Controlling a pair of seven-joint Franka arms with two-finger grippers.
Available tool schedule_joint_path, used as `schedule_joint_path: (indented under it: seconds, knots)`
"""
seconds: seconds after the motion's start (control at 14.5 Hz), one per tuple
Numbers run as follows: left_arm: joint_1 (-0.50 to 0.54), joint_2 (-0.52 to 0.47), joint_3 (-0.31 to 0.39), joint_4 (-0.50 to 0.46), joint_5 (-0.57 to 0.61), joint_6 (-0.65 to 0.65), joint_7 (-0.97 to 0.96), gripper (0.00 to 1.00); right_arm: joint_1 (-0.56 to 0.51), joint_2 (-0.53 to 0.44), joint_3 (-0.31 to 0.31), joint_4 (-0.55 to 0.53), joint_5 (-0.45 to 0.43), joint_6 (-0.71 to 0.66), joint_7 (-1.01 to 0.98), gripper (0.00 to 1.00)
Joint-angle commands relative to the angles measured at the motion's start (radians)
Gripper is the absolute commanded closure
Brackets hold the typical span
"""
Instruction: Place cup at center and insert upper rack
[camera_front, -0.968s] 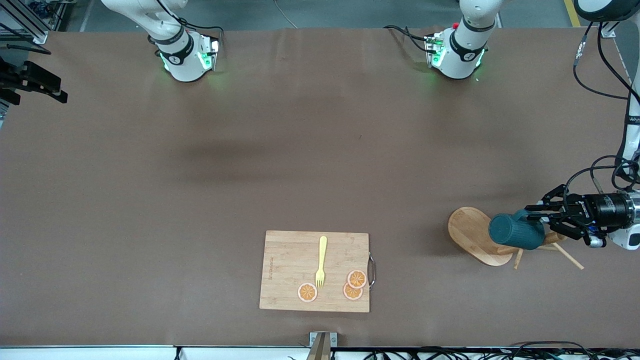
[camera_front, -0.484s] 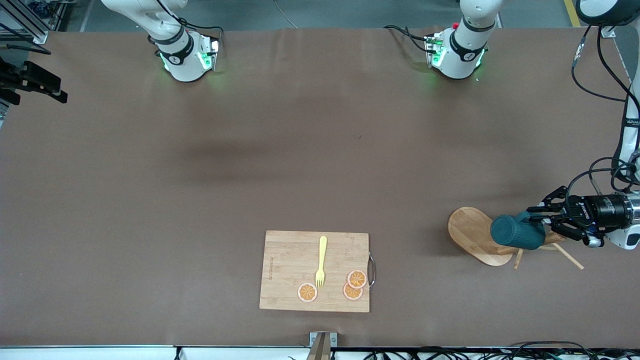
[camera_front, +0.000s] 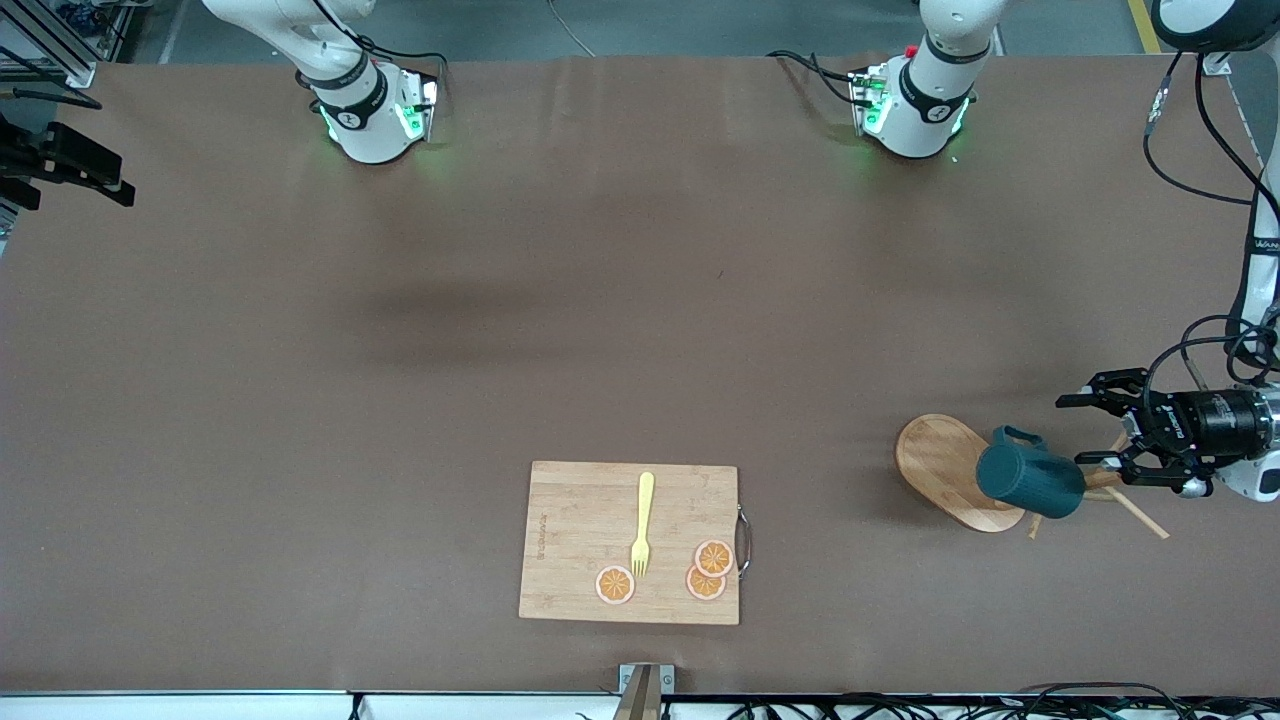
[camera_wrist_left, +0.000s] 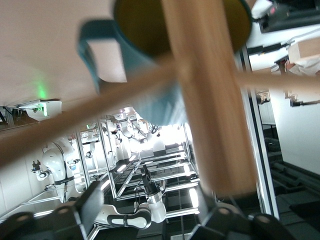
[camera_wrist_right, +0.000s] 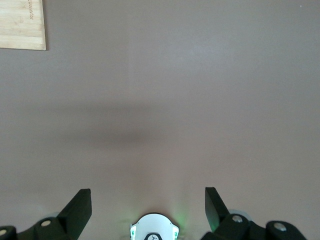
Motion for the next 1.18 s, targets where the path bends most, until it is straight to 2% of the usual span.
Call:
schedule_joint_path:
  seconds: [0.0,0.21,0.35,0.48,0.69,1.04,1.11]
  knots:
    - [-0.001,-0.105,-0.026,-0.012,-0.005,-0.009,-0.056,0.0,0.002,-0.024,-0.006,-0.025,0.009,0.005,0.001,0.0]
    - [-0.01,-0.226,-0.043,-0.017,0.057,-0.009,-0.073,0.0,0.002,-0.024,-0.004,-0.025,0.009,0.005,0.001,0.0]
    - [-0.013,-0.29,-0.083,-0.014,0.145,-0.008,-0.073,0.0,0.002,-0.024,-0.006,-0.025,0.009,0.005,0.001,0.0]
    - [-0.04,-0.364,-0.138,-0.011,0.308,-0.006,-0.069,0.0,0.002,-0.024,-0.004,-0.025,0.009,0.005,0.001,0.0]
    - [-0.116,-0.468,-0.224,-0.011,0.67,-0.003,-0.061,0.0,0.002,-0.024,-0.006,-0.025,0.009,0.005,0.001,0.0]
    - [-0.122,-0.479,-0.466,-0.011,1.068,-0.005,-0.005,0.0,0.002,-0.024,-0.004,-0.025,0.009,0.007,0.001,0.0]
    - [-0.123,-0.481,-0.491,-0.012,1.141,-0.006,0.043,0.0,0.002,-0.024,-0.006,-0.025,0.009,0.007,0.001,0.0]
